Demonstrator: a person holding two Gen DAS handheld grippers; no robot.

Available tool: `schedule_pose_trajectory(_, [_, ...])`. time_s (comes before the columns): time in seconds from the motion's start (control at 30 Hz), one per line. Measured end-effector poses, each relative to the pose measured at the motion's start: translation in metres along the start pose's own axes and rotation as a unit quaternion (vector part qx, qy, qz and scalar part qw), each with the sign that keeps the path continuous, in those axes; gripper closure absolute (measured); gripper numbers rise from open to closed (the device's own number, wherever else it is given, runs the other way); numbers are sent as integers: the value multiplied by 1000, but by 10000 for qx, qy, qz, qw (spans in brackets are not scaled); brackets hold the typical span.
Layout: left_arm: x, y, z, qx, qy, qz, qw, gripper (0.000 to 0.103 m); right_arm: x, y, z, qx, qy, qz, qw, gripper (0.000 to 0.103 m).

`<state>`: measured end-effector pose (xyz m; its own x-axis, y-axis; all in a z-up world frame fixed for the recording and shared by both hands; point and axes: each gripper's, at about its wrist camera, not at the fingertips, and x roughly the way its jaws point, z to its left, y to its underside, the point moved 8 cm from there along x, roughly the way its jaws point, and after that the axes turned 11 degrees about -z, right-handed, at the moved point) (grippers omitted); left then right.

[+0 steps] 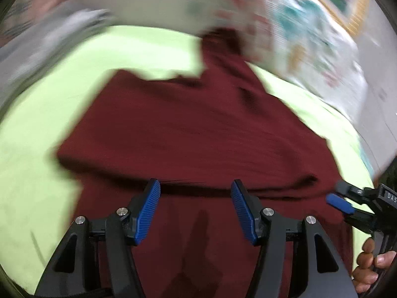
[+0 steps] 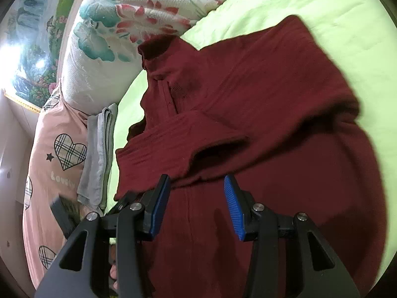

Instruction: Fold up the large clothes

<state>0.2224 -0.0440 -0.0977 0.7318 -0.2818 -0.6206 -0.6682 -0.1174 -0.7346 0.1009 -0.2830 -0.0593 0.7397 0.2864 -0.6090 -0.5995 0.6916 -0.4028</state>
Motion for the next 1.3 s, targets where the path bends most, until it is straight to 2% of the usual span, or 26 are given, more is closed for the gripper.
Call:
schedule_pose_trajectory(0.07, [-6, 0, 35, -208, -307, -53, 9993, 43, 14, -2, 2, 41, 49, 16, 10000, 57])
schedule_pose_trajectory(0.17, [-5, 8, 81, -526, -715, 97, 9960, 43, 36, -7, 0, 102, 235, 58, 9997, 56])
schedule_pose_trajectory(0.27, [-4, 7, 98, -970, -546, 35, 9938, 44, 56, -14, -6, 276, 363, 5, 9990, 56])
schedule_pose_trajectory(0.37, [5, 2, 98, -767, -707, 66, 9945, 44, 66, -24, -7, 305, 347, -148, 9988, 57])
schedule_pose_trajectory(0.4, [9, 1, 97, -705, -751, 87, 9946, 44, 66, -27, -6, 232, 368, -211, 9988, 74])
schedule_pose_trajectory(0.43, [12, -1, 94, -659, -770, 106, 9948, 44, 65, -31, -4, 129, 409, -262, 9987, 97])
schedule_pose_trajectory(0.57, [20, -10, 90, -549, -817, 130, 9951, 45, 44, -50, 11, -187, 232, -638, 9975, 98])
schedule_pose_trajectory(0.67, [25, -15, 91, -536, -822, 132, 9951, 46, 11, -68, 21, -472, 154, -1171, 9919, 98])
schedule_pose_trajectory(0.73, [27, -19, 86, -477, -792, 127, 9956, 46, -13, -79, 17, -649, 312, -1552, 9853, 98])
schedule_pose_trajectory(0.77, [27, -19, 85, -441, -792, 131, 9958, 46, -17, -81, 12, -691, 439, -1576, 9841, 98])
schedule_pose_trajectory(0.9, [29, -17, 88, -377, -945, 190, 9946, 51, -5, -75, -27, -560, 924, -1240, 9864, 98])
schedule_pose_trajectory(1.07, [25, -12, 96, -436, -1009, 162, 9938, 51, 1, -61, -61, -395, 1265, -1004, 9861, 98])
schedule_pose_trajectory(1.2, [22, -8, 93, -301, -1028, 99, 9942, 50, -3, -58, -67, -636, 1539, -1051, 9804, 98])
schedule_pose_trajectory(1.3, [22, -8, 95, -404, -984, 69, 9943, 50, -1, -58, -64, -831, 1638, -866, 9792, 96])
